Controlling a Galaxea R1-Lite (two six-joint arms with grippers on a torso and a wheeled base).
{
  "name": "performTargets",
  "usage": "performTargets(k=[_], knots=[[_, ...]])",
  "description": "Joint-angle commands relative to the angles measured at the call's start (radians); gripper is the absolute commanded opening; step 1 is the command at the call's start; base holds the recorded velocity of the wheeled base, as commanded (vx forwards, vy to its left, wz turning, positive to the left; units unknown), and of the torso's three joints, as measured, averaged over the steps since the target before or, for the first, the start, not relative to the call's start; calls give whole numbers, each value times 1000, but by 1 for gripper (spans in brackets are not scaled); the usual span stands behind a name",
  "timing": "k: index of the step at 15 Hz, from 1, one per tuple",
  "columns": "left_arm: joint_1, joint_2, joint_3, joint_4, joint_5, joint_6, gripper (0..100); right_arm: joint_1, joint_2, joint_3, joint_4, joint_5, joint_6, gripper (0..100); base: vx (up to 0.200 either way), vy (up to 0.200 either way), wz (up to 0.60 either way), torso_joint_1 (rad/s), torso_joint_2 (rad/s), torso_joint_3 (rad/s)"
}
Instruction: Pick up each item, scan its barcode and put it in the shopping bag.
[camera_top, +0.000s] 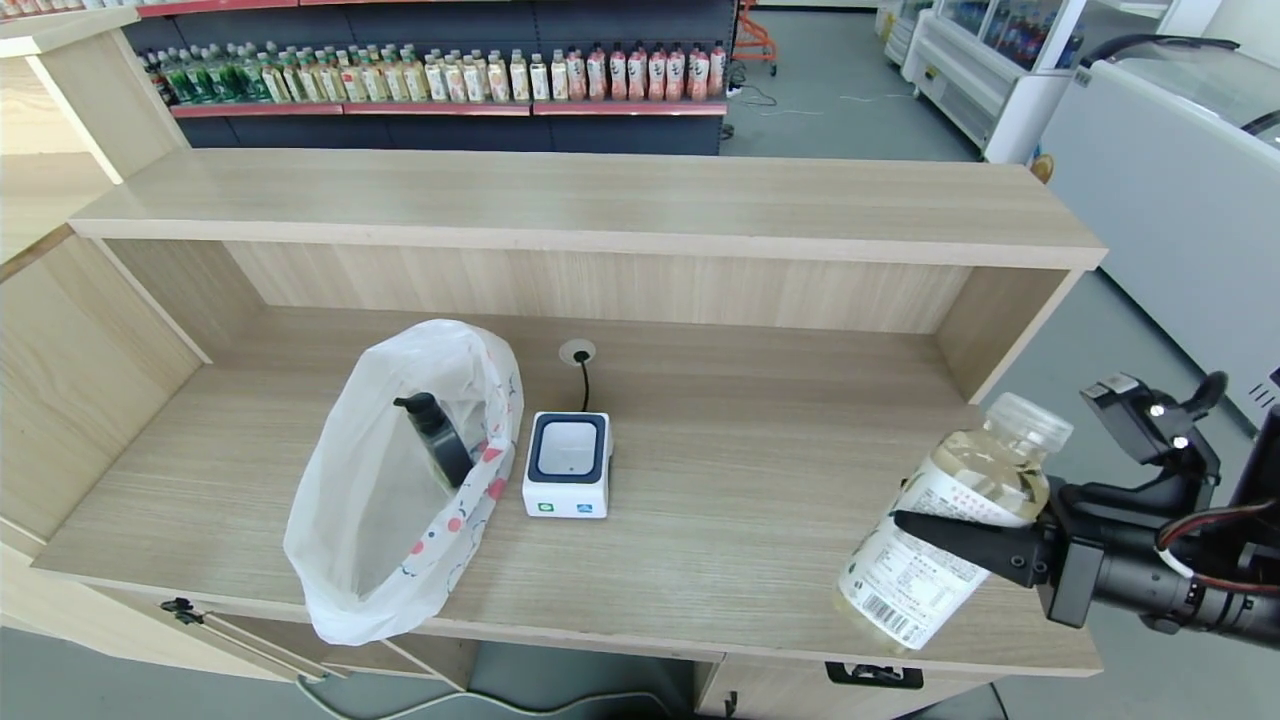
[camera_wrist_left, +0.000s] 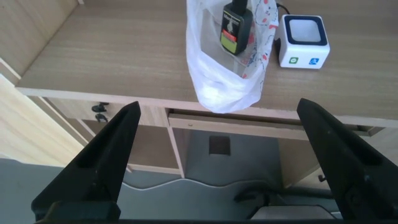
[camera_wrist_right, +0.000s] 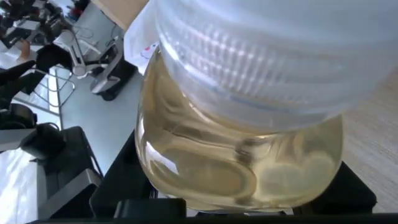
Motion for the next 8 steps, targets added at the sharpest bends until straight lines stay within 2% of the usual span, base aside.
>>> performTargets(k=[1,5,8], knots=[[1,0,0,0,-1,0,100,57,23,2,-3,25,13,0,0,0,0,0,0,0],[1,0,0,0,1,0,100,160,102,-1,-56,38,16,0,0,0,0,0,0,0],[1,0,0,0,1,0,100,178,150,-7,-93,37,17,0,0,0,0,0,0,0]])
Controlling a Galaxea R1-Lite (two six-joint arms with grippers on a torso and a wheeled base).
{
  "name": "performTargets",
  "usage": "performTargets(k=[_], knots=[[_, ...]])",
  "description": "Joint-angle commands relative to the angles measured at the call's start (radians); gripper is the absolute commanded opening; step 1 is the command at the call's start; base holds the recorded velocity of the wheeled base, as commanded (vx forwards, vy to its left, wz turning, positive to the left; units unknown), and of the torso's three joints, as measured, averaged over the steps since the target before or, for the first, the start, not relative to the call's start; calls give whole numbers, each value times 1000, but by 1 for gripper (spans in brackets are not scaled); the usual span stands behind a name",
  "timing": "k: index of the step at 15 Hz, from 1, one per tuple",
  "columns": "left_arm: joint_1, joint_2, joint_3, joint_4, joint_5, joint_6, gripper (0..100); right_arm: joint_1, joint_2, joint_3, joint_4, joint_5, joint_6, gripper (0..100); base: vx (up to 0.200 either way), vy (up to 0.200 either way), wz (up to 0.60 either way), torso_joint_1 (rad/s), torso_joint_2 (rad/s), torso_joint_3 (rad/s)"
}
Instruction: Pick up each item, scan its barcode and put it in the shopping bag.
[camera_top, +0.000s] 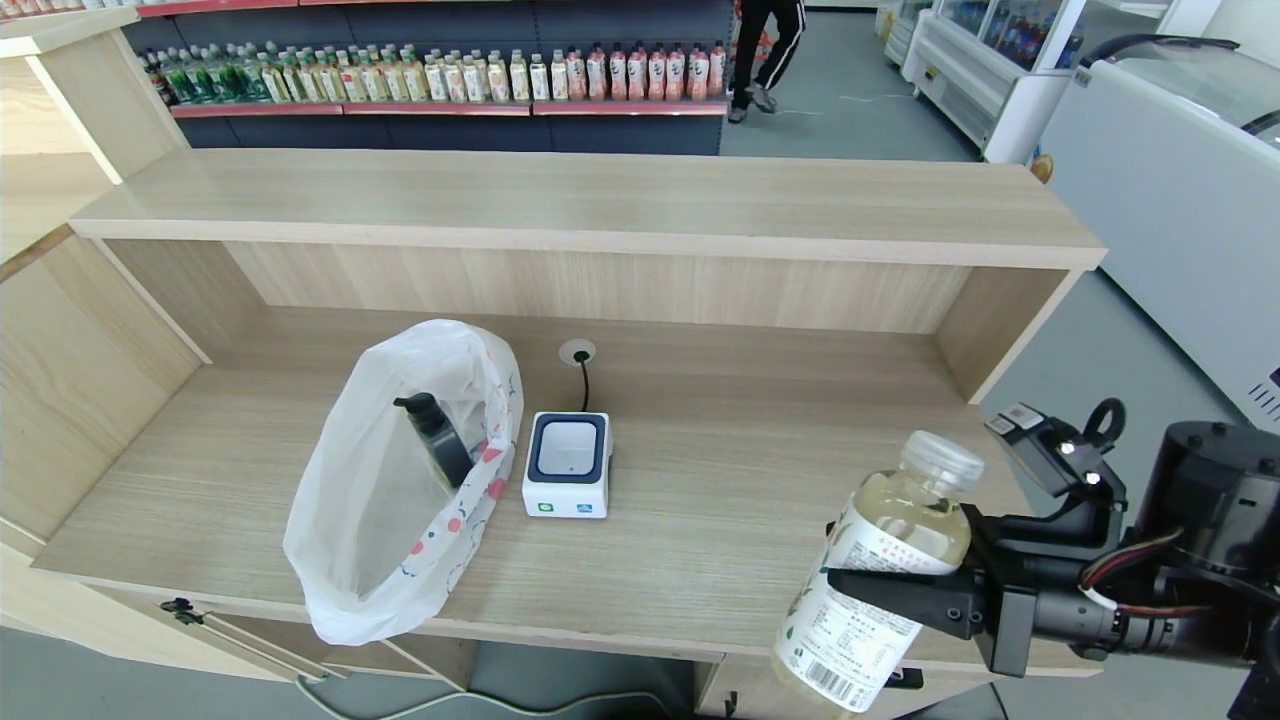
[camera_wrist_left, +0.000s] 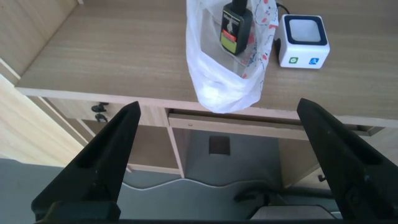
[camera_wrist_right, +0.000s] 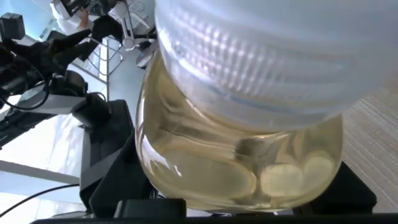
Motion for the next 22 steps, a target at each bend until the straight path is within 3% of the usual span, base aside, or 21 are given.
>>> performTargets(k=[1,6,12,22], knots=[[-1,0,0,0,0,-1,100,9,49,-14,-12,1,0,0,0,0,0,0,0,0],[1,0,0,0,-1,-1,100,18,113,-118,-18,1,1,0,0,0,0,0,0,0],[1,0,0,0,0,-1,100,81,109,-131,-27,7,3,0,0,0,0,0,0,0],[1,0,0,0,-1,-1,100,93,113,-146,-33,7,7,0,0,0,0,0,0,0]])
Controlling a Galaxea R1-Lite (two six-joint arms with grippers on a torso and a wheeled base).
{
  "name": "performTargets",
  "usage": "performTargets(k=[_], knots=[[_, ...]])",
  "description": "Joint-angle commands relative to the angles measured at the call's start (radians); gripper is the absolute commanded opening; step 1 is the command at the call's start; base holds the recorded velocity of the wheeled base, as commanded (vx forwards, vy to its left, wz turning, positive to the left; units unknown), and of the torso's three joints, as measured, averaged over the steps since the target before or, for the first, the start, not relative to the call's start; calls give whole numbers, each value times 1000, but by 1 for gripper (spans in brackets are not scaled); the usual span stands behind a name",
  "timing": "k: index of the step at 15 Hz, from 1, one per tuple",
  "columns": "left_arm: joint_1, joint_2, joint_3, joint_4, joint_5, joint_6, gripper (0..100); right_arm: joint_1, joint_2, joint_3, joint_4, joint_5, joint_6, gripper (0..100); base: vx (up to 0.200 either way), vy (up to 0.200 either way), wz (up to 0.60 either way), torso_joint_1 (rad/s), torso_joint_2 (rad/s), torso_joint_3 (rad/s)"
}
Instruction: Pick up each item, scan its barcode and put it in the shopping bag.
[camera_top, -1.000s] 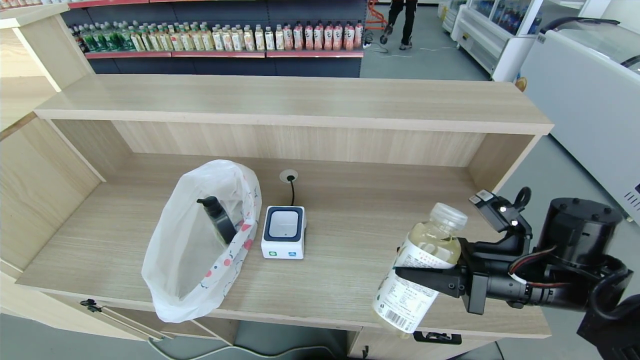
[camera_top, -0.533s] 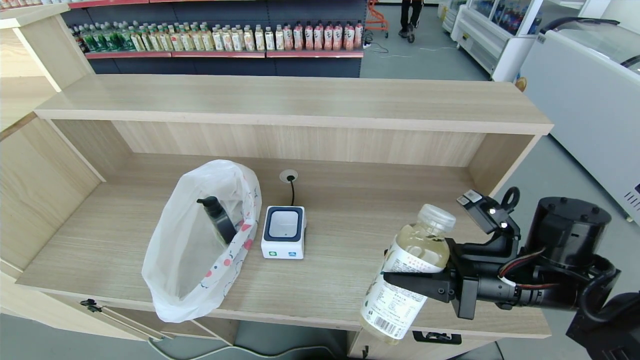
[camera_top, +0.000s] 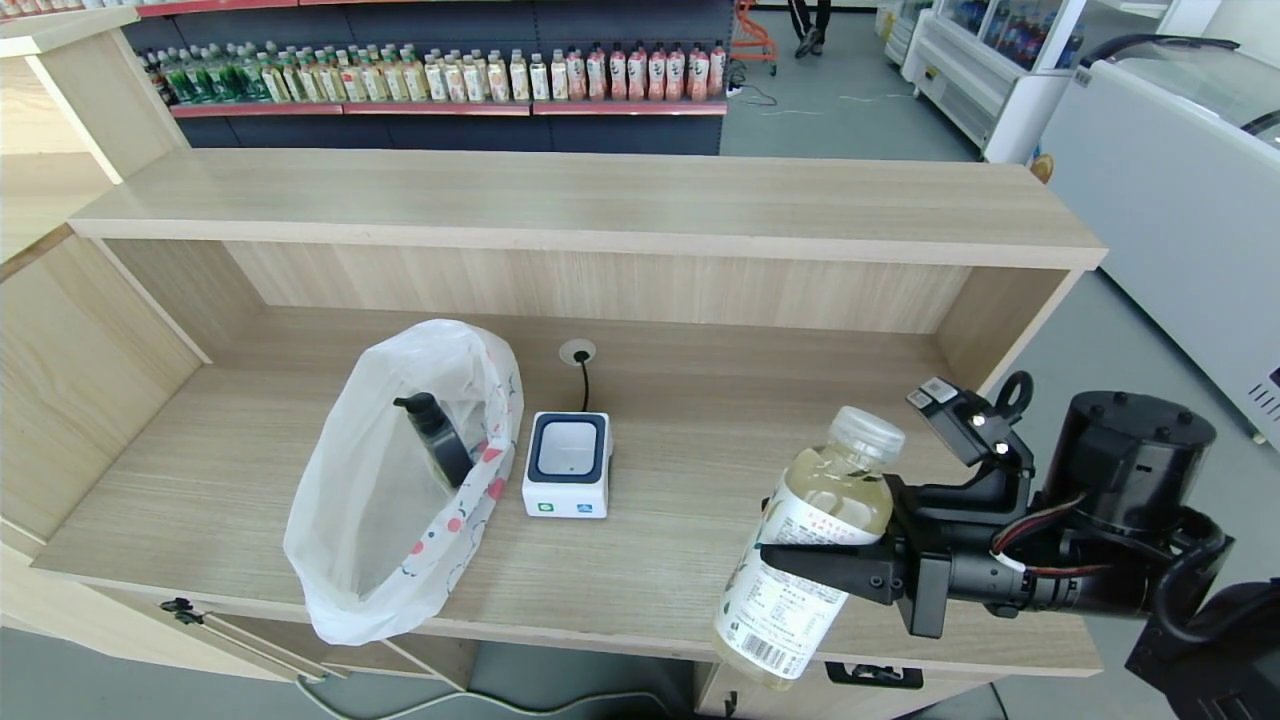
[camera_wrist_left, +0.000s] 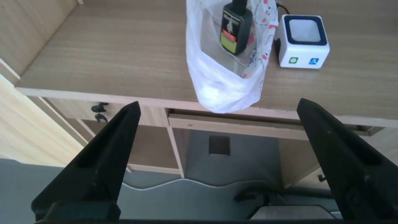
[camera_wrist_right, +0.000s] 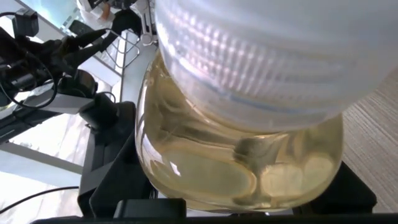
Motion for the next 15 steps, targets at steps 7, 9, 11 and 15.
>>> performTargets(k=[7,9,11,15], knots=[[0,0,0,0,0,-1,100,-4,-17,-11,-1,-1,-1,0,0,0,0,0,0,0],[1,0,0,0,1,-1,100,-7,-23,-11,-1,-1,-1,0,0,0,0,0,0,0],[1,0,0,0,1,-1,100,-6,-29,-11,0,-1,0,0,0,0,0,0,0,0],[1,0,0,0,1,-1,100,-21,-48,-5,-1,-12,-14,0,0,0,0,0,0,0]])
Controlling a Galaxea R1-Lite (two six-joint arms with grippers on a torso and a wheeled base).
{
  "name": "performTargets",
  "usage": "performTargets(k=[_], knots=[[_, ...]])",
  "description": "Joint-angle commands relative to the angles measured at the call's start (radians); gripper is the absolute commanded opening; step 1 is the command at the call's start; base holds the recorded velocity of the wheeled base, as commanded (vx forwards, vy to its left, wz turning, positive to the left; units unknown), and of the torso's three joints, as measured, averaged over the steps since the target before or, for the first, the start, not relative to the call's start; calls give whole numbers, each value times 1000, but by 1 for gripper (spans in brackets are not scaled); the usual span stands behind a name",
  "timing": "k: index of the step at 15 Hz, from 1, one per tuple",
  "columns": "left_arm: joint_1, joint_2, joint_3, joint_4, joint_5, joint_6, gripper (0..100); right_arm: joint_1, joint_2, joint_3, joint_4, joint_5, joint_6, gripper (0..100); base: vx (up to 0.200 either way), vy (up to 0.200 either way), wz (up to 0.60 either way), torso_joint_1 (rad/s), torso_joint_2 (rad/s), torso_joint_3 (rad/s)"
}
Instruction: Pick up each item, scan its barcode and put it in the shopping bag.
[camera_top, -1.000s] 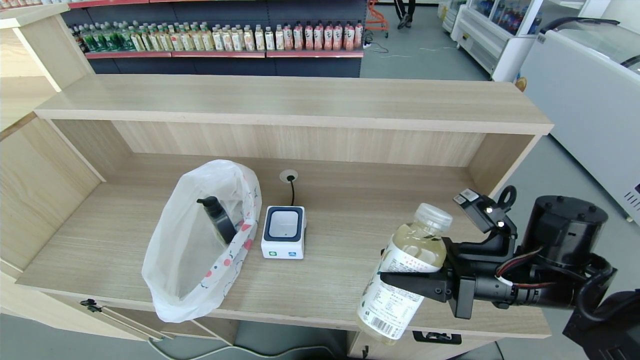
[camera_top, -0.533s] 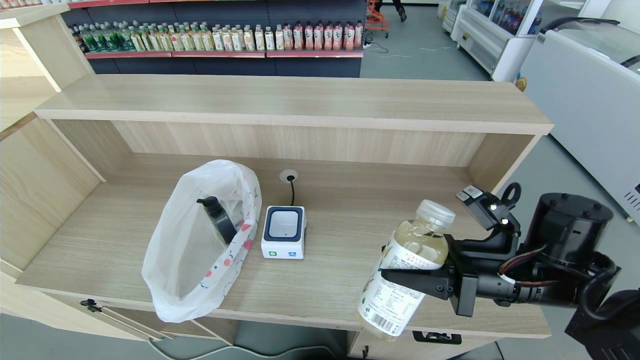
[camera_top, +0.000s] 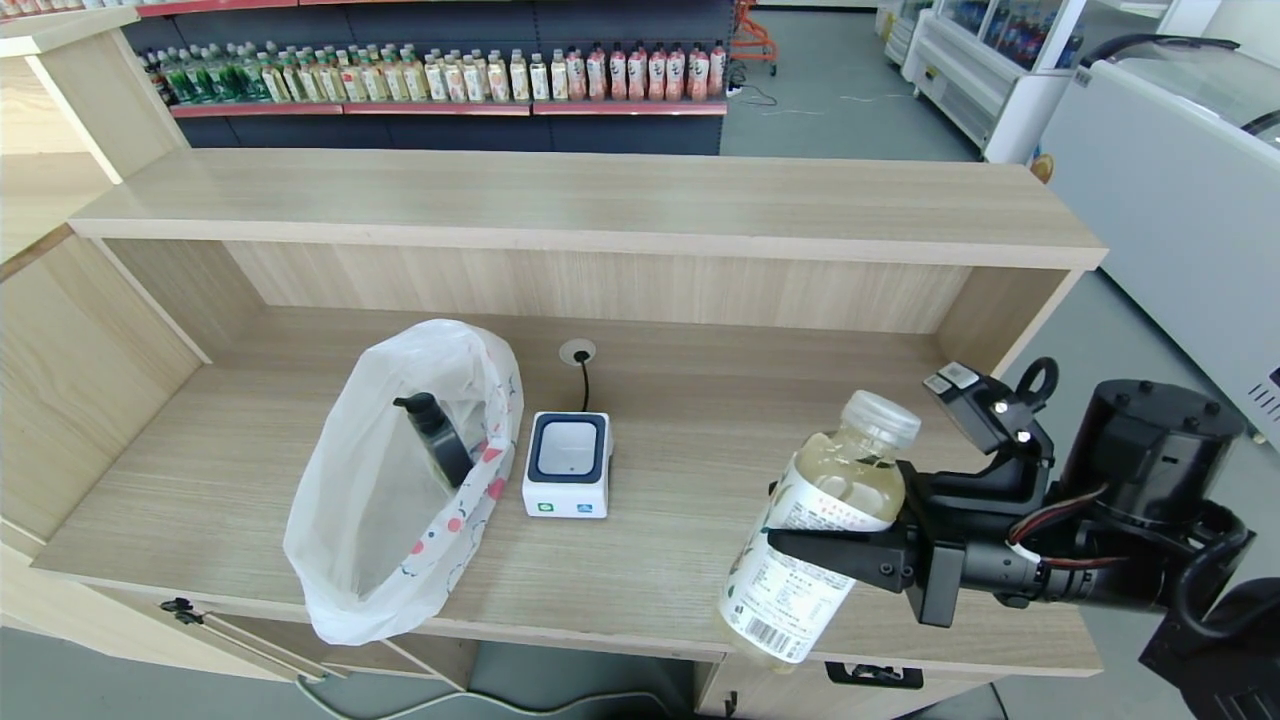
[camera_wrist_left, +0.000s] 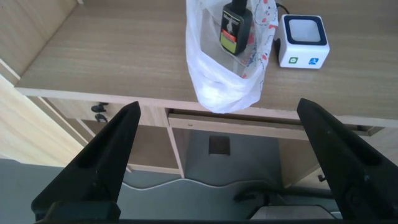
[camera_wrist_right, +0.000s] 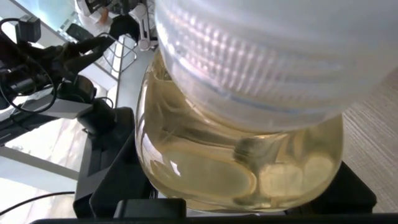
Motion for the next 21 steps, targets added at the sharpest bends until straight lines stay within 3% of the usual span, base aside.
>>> performTargets(k=[1,5,8,10,14,21], knots=[[1,0,0,0,1,0,100,-54,-44,2,7,-27,-43,0,0,0,0,0,0,0],[-1,0,0,0,1,0,100,-229,-90,-10,12,-176,-303,0,0,0,0,0,0,0],[1,0,0,0,-1,0,100,-406,-92,-107,41,-205,-597,0,0,0,0,0,0,0],[-1,0,0,0,1,0,100,-479,-93,-139,47,-282,-682,0,0,0,0,0,0,0],[1,0,0,0,-1,0,100,-541,-96,-160,49,-339,-876,0,0,0,0,0,0,0],[1,0,0,0,-1,1,100,-536,-122,-123,49,-371,-896,0,0,0,0,0,0,0]])
